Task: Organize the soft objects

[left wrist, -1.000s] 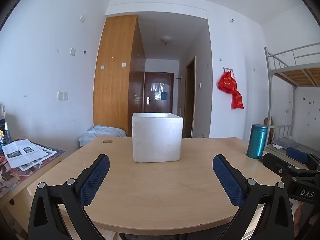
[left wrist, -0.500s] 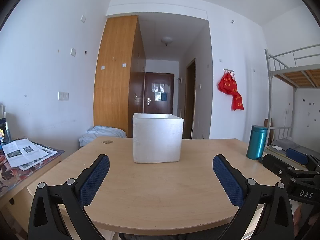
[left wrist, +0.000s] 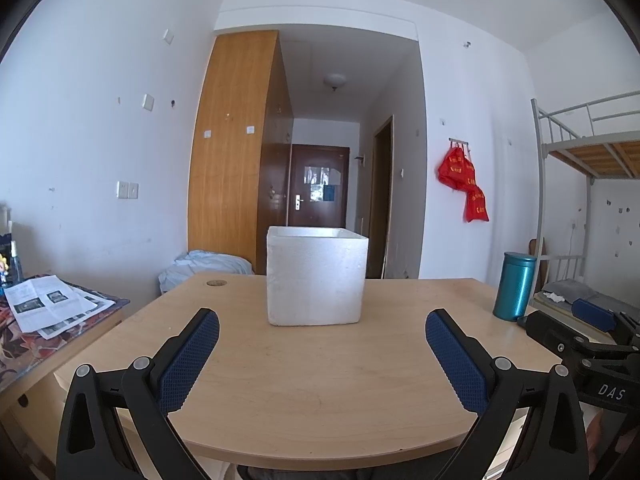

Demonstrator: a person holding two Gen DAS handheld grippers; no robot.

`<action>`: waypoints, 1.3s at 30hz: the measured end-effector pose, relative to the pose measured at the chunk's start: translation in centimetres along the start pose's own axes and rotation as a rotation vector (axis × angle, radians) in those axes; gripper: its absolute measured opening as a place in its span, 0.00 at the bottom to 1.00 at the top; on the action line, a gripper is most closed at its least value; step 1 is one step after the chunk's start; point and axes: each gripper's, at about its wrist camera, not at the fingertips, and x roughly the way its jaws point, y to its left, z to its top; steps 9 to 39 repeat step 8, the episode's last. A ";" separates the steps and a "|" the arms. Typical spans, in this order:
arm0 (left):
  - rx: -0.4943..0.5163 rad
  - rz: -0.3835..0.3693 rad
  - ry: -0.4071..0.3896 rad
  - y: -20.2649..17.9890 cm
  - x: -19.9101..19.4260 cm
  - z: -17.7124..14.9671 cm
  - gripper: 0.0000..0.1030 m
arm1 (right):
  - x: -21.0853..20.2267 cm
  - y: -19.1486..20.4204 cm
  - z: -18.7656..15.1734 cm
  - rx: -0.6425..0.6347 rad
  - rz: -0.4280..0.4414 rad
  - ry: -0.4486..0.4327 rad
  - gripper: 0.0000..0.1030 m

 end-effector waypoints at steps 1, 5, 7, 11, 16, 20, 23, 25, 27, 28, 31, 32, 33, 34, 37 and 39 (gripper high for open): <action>-0.001 -0.001 0.001 0.0 0.0 0.0 1.00 | 0.0 0.0 0.0 0.000 0.000 0.001 1.00; 0.002 0.000 -0.002 0.0 -0.1 0.0 1.00 | 0.0 0.1 0.0 -0.003 0.003 0.001 1.00; 0.003 0.008 -0.007 0.0 -0.1 0.0 1.00 | -0.1 0.1 0.1 -0.003 0.003 0.000 1.00; 0.003 0.007 -0.007 0.0 -0.1 0.0 1.00 | 0.0 0.1 0.1 -0.003 0.002 0.002 1.00; 0.003 0.007 -0.007 0.0 -0.1 0.0 1.00 | 0.0 0.1 0.1 -0.003 0.002 0.002 1.00; 0.003 0.007 -0.007 0.0 -0.1 0.0 1.00 | 0.0 0.1 0.1 -0.003 0.002 0.002 1.00; 0.003 0.007 -0.007 0.0 -0.1 0.0 1.00 | 0.0 0.1 0.1 -0.003 0.002 0.002 1.00; 0.003 0.007 -0.007 0.0 -0.1 0.0 1.00 | 0.0 0.1 0.1 -0.003 0.002 0.002 1.00; 0.003 0.007 -0.007 0.0 -0.1 0.0 1.00 | 0.0 0.1 0.1 -0.003 0.002 0.002 1.00; 0.003 0.007 -0.007 0.0 -0.1 0.0 1.00 | 0.0 0.1 0.1 -0.003 0.002 0.002 1.00; 0.003 0.007 -0.007 0.0 -0.1 0.0 1.00 | 0.0 0.1 0.1 -0.003 0.002 0.002 1.00; 0.003 0.007 -0.007 0.0 -0.1 0.0 1.00 | 0.0 0.1 0.1 -0.003 0.002 0.002 1.00; 0.003 0.007 -0.007 0.0 -0.1 0.0 1.00 | 0.0 0.1 0.1 -0.003 0.002 0.002 1.00; 0.003 0.007 -0.007 0.0 -0.1 0.0 1.00 | 0.0 0.1 0.1 -0.003 0.002 0.002 1.00; 0.003 0.007 -0.007 0.0 -0.1 0.0 1.00 | 0.0 0.1 0.1 -0.003 0.002 0.002 1.00; 0.003 0.007 -0.007 0.0 -0.1 0.0 1.00 | 0.0 0.1 0.1 -0.003 0.002 0.002 1.00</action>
